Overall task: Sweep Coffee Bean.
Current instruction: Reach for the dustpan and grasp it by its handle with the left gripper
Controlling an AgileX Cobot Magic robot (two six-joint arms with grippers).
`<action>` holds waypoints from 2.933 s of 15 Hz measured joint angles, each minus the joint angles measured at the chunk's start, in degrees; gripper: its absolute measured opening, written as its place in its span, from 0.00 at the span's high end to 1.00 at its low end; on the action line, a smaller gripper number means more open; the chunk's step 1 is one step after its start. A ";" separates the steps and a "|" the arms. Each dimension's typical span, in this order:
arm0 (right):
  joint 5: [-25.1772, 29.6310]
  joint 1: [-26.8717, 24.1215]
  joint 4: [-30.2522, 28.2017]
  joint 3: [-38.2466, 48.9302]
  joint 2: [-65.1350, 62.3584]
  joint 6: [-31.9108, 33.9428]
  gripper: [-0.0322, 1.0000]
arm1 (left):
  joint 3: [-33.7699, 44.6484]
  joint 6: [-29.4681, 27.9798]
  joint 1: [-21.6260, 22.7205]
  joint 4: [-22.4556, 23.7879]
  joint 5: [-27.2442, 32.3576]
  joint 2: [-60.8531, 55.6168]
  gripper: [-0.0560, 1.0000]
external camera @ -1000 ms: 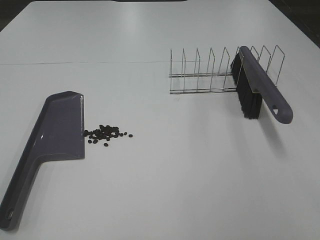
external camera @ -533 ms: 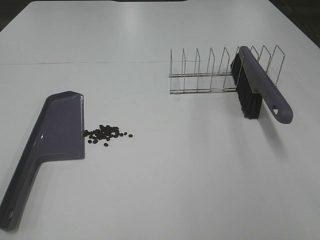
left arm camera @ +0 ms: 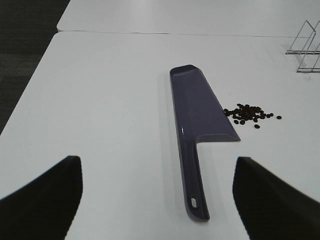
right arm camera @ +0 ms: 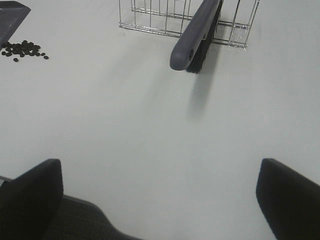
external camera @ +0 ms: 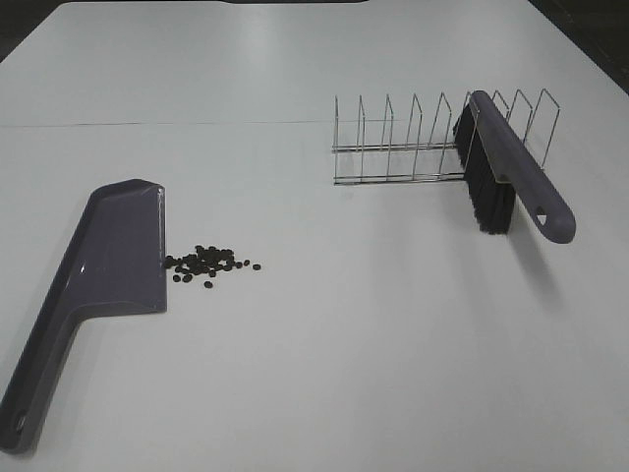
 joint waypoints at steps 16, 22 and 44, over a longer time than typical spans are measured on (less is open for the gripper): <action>-0.06 0.00 -2.46 0.23 0.00 4.07 0.06 | 0.00 0.00 0.00 0.00 -0.06 18.33 0.23; -0.06 0.00 -2.46 0.23 0.00 4.07 0.07 | 0.00 -1.20 0.00 0.00 -0.29 36.33 0.23; -0.06 0.00 -2.46 0.23 0.00 4.07 0.10 | -17.93 -9.00 -9.80 -7.39 -26.64 106.91 0.24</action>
